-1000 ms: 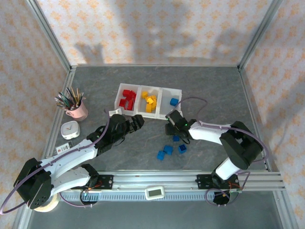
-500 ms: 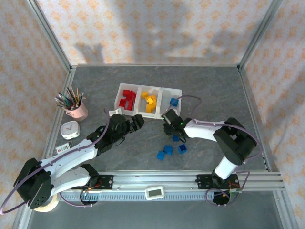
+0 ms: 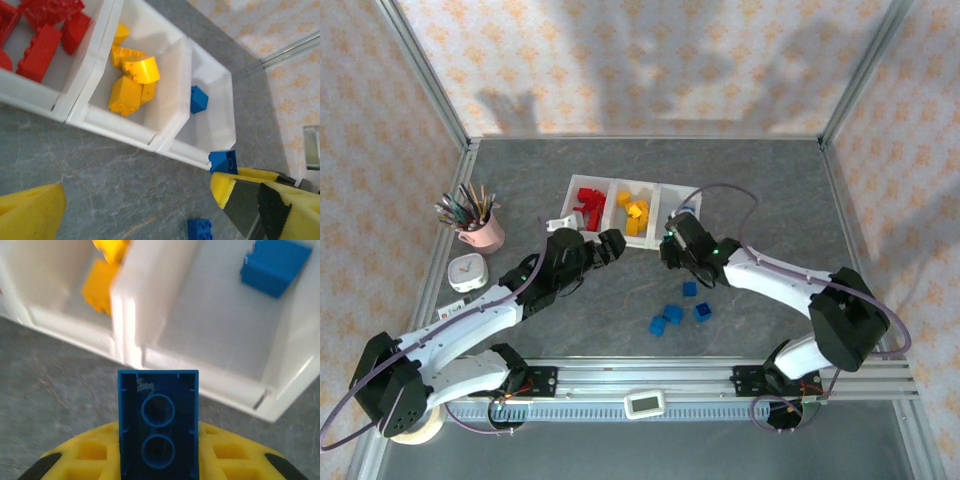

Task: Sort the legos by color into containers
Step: Place the lego in the container.

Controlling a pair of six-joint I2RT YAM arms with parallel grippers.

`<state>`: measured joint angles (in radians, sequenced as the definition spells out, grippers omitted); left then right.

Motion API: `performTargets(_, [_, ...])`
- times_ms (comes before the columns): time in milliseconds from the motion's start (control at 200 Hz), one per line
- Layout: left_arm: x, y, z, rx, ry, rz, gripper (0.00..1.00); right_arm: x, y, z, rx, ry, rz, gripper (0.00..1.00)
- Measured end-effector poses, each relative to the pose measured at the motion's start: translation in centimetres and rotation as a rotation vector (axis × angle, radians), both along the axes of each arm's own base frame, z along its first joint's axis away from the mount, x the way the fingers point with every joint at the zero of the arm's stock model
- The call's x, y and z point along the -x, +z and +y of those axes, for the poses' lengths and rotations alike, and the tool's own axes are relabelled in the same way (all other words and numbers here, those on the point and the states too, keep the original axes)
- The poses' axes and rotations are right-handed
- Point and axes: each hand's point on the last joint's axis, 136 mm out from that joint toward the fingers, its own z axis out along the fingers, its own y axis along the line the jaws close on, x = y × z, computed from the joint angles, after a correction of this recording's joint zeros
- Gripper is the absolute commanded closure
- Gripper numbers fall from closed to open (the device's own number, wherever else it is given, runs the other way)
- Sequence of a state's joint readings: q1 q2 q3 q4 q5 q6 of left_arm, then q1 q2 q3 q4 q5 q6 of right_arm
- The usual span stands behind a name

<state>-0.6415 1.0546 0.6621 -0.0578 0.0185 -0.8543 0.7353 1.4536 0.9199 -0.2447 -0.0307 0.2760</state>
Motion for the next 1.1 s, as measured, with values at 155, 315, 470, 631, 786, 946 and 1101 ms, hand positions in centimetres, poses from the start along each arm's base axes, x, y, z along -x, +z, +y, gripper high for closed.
performTargets(155, [-1.2, 1.4, -0.6, -0.027, -0.010, -0.031, 0.01, -3.7, 3.8, -0.4, -0.024, -0.080, -0.072, 0.75])
performTargets(315, [-2.6, 1.9, -0.9, -0.055, -0.013, -0.039, 0.01, -7.8, 2.9, -1.1, 0.025, -0.178, -0.073, 0.74])
performTargets(470, [-3.6, 1.7, -0.9, -0.079, -0.008, -0.036, 0.01, -10.5, 0.2, -1.3, 0.098, -0.230, -0.039, 0.72])
performTargets(631, [-4.1, 1.3, -0.5, -0.088, -0.002, -0.026, 0.01, -13.0, -1.2, -0.7, 0.110, -0.247, -0.029, 0.54])
performTargets(786, [-4.2, 1.3, -0.4, -0.094, -0.013, -0.027, 0.01, -13.6, -1.1, -0.4, 0.111, -0.251, -0.035, 0.46])
performTargets(946, [-4.1, 1.3, -0.4, -0.093, -0.018, -0.027, 0.01, -13.0, -0.7, -0.8, 0.109, -0.250, -0.037, 0.43])
performTargets(1101, [-4.0, 1.8, -0.4, -0.090, -0.023, -0.039, 0.01, -10.7, 0.8, -2.3, 0.096, -0.249, -0.046, 0.39])
